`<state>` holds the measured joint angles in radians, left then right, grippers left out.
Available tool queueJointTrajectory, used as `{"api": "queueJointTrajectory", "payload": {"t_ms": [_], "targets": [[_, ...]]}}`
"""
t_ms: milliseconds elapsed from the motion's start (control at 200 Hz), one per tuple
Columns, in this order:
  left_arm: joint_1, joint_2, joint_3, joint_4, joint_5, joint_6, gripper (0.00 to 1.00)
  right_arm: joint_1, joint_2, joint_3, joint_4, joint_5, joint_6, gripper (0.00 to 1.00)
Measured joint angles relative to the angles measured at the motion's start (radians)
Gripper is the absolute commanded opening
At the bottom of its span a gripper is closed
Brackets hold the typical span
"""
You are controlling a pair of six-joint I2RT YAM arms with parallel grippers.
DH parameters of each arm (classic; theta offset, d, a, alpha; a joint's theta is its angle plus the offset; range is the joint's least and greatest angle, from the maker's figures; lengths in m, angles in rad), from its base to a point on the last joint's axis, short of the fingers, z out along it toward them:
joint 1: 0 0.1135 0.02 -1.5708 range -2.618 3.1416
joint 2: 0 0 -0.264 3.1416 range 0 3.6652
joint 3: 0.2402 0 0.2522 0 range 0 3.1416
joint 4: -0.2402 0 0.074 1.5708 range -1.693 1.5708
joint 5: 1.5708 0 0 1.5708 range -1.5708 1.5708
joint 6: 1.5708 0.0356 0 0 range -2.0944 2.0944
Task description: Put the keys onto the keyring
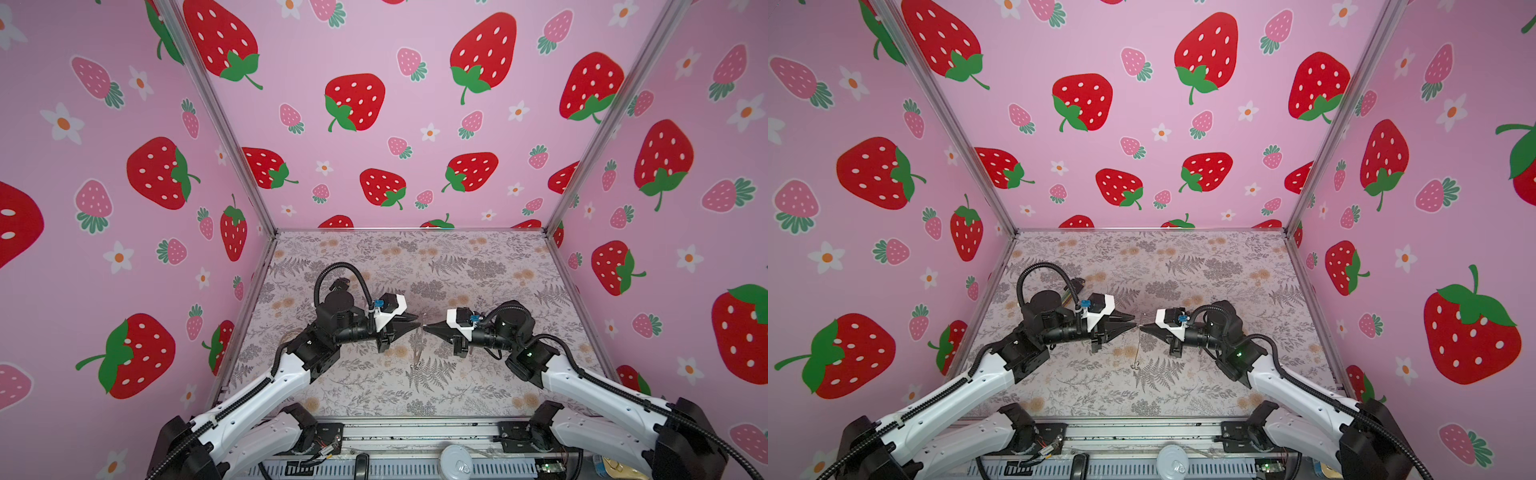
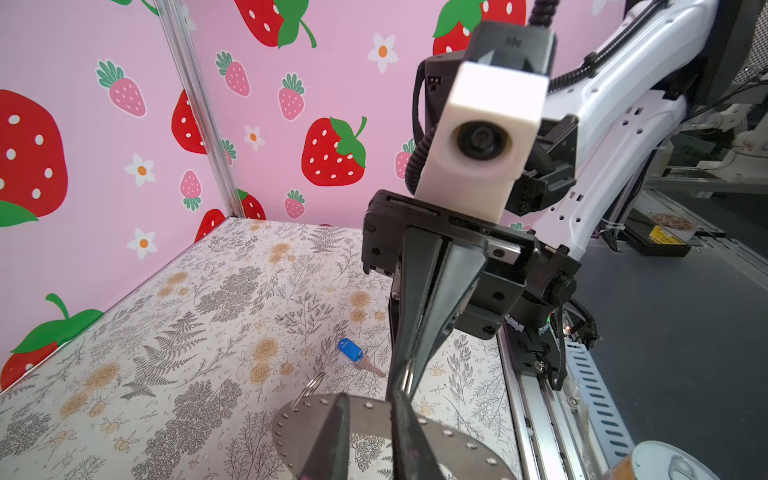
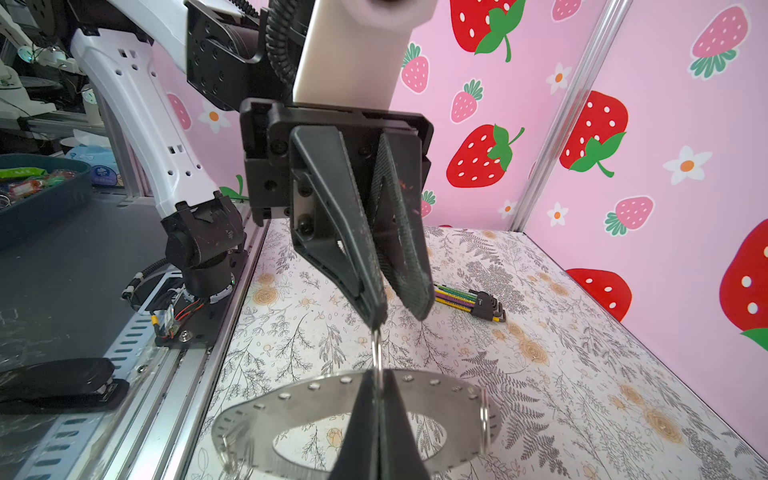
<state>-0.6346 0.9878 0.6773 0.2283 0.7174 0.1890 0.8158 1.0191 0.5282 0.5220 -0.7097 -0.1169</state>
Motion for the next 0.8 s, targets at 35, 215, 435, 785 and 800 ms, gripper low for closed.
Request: {"api": "queueJointTrajectory", "payload": {"t_ms": [35,215,435,785,800], "targets": [[0.000,0.001,0.000,0.003,0.001,-0.001,0.22,0.000,0.000,0.000,0.001,0.000,0.002,0.00],[0.001,-0.006,-0.015,0.008,-0.004,0.001,0.25,0.000,0.000,-0.001,0.001,0.000,0.012,0.00],[-0.005,-0.007,-0.016,-0.024,-0.010,0.026,0.25,0.000,0.000,-0.002,0.010,0.002,0.017,0.00],[-0.035,0.019,-0.016,-0.070,-0.010,0.056,0.22,0.000,0.001,-0.002,0.039,-0.008,0.019,0.00],[-0.035,0.019,-0.016,-0.069,-0.011,0.057,0.21,0.000,0.002,-0.002,0.040,-0.010,0.019,0.00]]}}
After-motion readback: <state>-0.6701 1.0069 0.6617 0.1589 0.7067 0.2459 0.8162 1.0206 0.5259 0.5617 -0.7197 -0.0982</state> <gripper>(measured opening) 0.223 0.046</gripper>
